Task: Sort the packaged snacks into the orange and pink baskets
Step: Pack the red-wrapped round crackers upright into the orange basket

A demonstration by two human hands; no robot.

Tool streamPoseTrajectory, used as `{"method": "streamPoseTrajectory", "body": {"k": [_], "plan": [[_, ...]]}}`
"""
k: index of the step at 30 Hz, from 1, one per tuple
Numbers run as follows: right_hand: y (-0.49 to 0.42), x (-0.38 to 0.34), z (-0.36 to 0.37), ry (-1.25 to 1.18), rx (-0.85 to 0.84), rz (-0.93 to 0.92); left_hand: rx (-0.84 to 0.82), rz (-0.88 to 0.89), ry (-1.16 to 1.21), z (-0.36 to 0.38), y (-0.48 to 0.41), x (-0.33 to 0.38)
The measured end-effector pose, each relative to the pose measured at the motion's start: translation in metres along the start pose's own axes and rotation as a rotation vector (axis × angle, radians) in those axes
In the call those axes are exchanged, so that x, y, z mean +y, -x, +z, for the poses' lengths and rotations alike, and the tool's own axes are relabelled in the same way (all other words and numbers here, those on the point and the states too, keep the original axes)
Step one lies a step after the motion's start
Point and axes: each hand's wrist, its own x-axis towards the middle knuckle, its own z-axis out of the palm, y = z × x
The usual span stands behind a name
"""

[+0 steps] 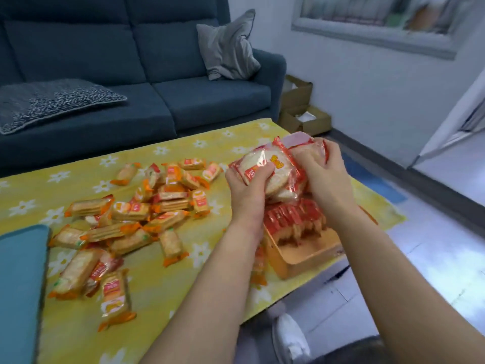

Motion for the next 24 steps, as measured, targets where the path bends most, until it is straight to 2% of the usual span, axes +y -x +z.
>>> {"method": "streamPoseTrajectory", "body": {"k": [2,5,9,12,15,17,20,22,24], "plan": [[0.003,0.02,-0.028,0.029,0.044,0.012,-0.04,-0.029,-0.1,0.022,0.009,-0.024],[-0.004,0.057,-0.056,0.075,0.067,0.084,-0.093,0.025,-0.444,0.04,0.023,-0.054],[-0.011,0.095,-0.073,0.279,-0.043,0.089,-0.144,0.134,-1.011,0.033,0.022,-0.072],[-0.016,0.099,-0.083,0.545,-0.138,0.075,-0.145,0.172,-1.384,0.027,0.018,-0.067],[-0.022,0.096,-0.092,0.833,-0.179,0.044,-0.168,0.156,-1.407,0.021,0.019,-0.05],[-0.021,0.097,-0.098,0.907,-0.166,0.047,-0.19,0.22,-1.41,0.016,0.02,-0.042],[-0.018,0.097,-0.104,0.87,-0.077,-0.019,-0.27,0.273,-1.497,0.009,0.019,-0.04],[-0.016,0.09,-0.106,0.765,-0.02,-0.153,-0.287,0.269,-1.491,0.007,0.018,-0.04],[-0.013,0.08,-0.101,0.709,-0.051,-0.283,-0.262,0.273,-1.445,0.006,0.016,-0.039]]}}
